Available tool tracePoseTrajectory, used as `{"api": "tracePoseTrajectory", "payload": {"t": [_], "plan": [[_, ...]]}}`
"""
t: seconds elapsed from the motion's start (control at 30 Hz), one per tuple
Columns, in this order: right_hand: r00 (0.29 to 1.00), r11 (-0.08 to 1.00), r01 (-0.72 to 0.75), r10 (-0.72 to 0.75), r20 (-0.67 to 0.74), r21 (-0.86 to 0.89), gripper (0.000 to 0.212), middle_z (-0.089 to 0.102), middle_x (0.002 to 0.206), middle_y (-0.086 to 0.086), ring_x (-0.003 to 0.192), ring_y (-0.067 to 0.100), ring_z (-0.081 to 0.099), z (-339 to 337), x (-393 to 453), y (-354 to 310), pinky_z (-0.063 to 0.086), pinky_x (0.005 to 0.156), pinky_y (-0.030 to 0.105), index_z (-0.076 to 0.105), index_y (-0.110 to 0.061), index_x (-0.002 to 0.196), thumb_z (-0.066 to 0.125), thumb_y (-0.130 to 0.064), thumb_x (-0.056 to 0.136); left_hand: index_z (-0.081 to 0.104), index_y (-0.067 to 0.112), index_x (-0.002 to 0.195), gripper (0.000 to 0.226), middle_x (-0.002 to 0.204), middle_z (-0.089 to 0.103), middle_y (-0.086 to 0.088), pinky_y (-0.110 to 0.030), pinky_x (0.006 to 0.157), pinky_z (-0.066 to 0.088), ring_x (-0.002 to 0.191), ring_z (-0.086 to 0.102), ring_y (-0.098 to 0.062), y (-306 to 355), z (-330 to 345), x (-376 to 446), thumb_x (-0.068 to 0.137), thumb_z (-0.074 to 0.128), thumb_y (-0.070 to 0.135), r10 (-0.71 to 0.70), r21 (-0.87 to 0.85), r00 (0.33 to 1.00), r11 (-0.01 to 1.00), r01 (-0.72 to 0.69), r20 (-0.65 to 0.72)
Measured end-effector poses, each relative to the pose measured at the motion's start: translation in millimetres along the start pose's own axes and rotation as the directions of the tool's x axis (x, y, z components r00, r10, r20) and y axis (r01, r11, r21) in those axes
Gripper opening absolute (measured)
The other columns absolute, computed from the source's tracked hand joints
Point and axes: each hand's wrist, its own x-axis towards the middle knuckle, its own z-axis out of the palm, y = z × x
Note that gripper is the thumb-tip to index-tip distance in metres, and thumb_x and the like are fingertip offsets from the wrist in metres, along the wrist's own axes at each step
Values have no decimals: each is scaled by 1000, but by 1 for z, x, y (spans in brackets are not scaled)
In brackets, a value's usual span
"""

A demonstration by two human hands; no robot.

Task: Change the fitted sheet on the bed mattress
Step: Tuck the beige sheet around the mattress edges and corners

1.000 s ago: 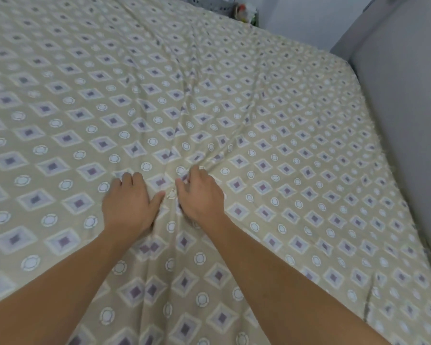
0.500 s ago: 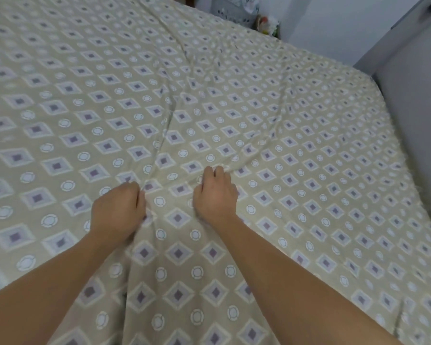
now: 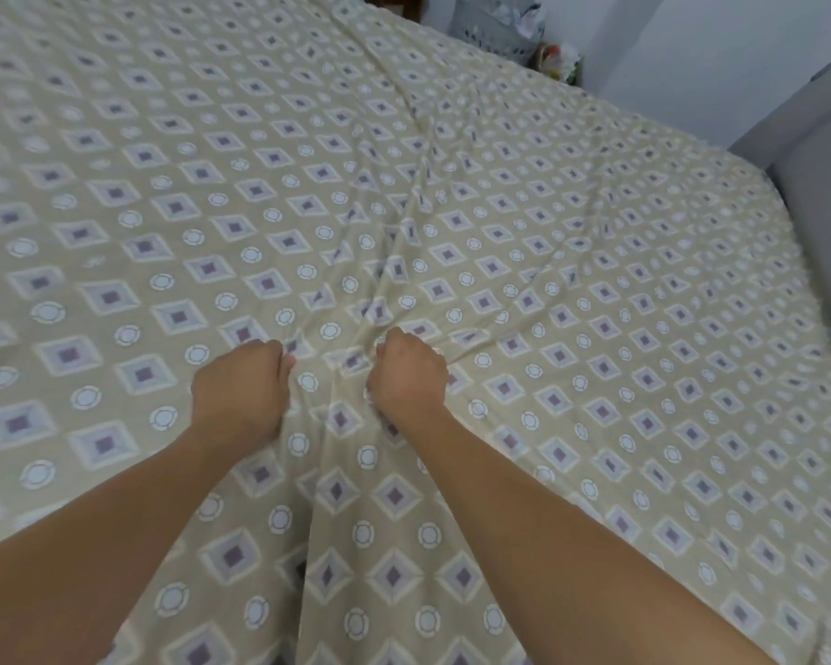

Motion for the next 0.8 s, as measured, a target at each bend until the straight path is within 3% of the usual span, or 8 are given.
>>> {"api": "tracePoseTrajectory", "payload": {"t": [0.13, 0.27, 0.37, 0.47, 0.57, 0.67, 0.73, 0.8], "plan": [[998, 997, 22, -18, -58, 68, 17, 64, 97, 6, 88, 26, 64, 3, -4, -16, 46, 75, 36, 59, -10, 106, 44, -19, 107, 49, 16, 75, 37, 69, 50, -1, -34, 53, 35, 60, 49, -26, -59, -10, -6, 107, 43, 33, -68, -59, 992, 996, 62, -105], [994, 997, 59, -54, -99, 44, 27, 64, 99, 8, 90, 30, 64, 8, -5, -32, 53, 80, 43, 61, -9, 110, 43, -28, 104, 51, 20, 73, 44, 69, 57, -1, -38, 56, 45, 61, 53, -24, -86, -24, -8, 107, 39, 45, -91, -156, 990, 985, 75, -104], [987, 984, 160, -158, -28, 78, 50, 64, 110, 10, 101, 33, 64, 10, -8, -76, 52, 85, 44, 58, -9, 125, 41, -51, 104, 52, 14, 91, 49, 88, 58, -7, -44, 67, 49, 80, 59, -33, -98, -31, -3, 106, 36, 59, -178, -140, 975, 977, 160, -133], [988, 994, 108, -109, 109, 19, 79, 64, 128, 14, 117, 35, 63, 9, 1, -116, 49, 90, 44, 44, -7, 148, 36, -70, 103, 51, 6, 118, 71, 113, 57, -15, -45, 66, 43, 101, 59, -39, -121, -36, 4, 99, 39, 73, -231, 43, 971, 971, 233, -61], [986, 989, 92, -73, 149, -119, 59, 67, 120, 11, 109, 33, 67, 13, 12, -138, 45, 75, 39, 53, -8, 134, 38, -59, 108, 55, 10, 116, 57, 112, 57, -11, -42, 68, 42, 98, 61, -36, -136, -40, 13, 106, 34, 62, -165, 132, 984, 979, 156, 61], [985, 987, 103, -85, 150, -122, 22, 69, 112, 9, 101, 30, 68, 19, 16, -152, 42, 72, 35, 59, -11, 119, 52, -26, 104, 56, 15, 107, 28, 105, 58, -6, -39, 71, 41, 98, 62, -31, -141, -41, 18, 109, 44, 41, -63, 114, 991, 992, 50, 115], [989, 992, 92, -81, 121, -90, 18, 68, 111, 9, 100, 30, 67, 19, 17, -163, 41, 73, 35, 61, -12, 115, 50, -19, 102, 50, 20, 96, 18, 100, 59, -4, -37, 68, 41, 92, 63, -31, -149, -42, 18, 108, 47, 33, -8, 74, 994, 997, 0, 106], [988, 990, 134, -130, 78, -50, 20, 67, 106, 10, 98, 32, 67, 18, 12, -181, 40, 72, 36, 60, -11, 111, 45, -24, 106, 48, 21, 91, 17, 90, 53, -1, -37, 65, 43, 83, 63, -31, -167, -50, 18, 106, 49, 28, 2, 70, 997, 998, -7, 76]]}}
